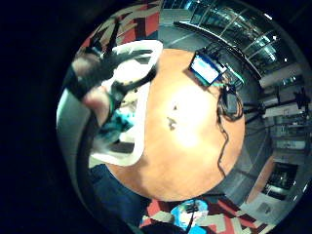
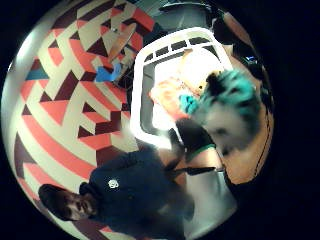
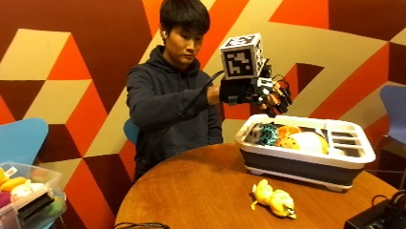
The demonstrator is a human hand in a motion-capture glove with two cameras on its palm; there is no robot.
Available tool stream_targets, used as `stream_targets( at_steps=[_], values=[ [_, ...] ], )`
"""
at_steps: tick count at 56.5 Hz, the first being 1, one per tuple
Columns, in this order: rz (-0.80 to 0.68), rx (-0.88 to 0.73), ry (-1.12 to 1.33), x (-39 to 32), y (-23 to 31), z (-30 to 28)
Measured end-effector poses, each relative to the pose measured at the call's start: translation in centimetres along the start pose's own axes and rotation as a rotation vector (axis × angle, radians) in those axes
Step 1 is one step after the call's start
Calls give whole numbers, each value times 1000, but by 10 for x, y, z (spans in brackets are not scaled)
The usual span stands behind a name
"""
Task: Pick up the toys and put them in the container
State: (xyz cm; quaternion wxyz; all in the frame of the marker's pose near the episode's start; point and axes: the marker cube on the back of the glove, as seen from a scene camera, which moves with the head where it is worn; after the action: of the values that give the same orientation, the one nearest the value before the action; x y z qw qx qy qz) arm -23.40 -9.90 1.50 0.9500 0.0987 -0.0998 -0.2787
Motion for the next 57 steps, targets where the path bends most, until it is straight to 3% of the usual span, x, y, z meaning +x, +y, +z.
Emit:
stream_targets(
  at_steps=[7, 13, 33, 46, 57],
  values=[
    [110, 145, -85, 32, -1, -12],
    [244, 177, -80, 73, -2, -7],
    [537, -92, 240, 172, -14, 98],
    [537, -202, 264, 183, -21, 152],
    [499, -98, 261, 188, -17, 137]
  ],
)
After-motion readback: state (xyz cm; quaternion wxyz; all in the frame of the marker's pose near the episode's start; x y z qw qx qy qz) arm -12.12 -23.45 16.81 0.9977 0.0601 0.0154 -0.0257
